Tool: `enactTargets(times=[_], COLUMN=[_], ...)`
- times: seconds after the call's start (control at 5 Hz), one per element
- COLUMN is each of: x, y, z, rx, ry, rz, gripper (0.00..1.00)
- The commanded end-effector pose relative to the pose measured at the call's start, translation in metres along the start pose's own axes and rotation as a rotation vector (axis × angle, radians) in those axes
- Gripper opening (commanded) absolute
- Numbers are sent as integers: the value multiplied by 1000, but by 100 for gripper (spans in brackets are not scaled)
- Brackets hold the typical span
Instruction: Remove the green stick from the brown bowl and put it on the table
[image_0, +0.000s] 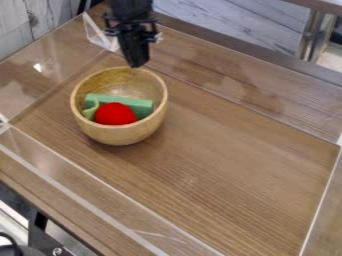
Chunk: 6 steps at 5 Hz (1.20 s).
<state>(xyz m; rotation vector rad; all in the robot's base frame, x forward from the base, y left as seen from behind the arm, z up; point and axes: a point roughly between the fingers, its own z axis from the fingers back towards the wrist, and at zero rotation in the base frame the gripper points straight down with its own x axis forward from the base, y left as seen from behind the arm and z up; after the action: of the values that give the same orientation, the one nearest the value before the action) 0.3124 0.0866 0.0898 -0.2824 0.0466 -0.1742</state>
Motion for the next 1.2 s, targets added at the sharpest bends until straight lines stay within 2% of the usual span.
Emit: enactTargets(times=[0.0, 0.2, 0.6, 1.0], x=[6, 0, -2, -7], y=[-19, -34, -68, -100], z=[37, 33, 32, 7], rx=[54, 52, 50, 44], ry=[-109, -112, -116, -49], rz=[-10, -1, -5, -217], gripper=[0, 0, 0, 0])
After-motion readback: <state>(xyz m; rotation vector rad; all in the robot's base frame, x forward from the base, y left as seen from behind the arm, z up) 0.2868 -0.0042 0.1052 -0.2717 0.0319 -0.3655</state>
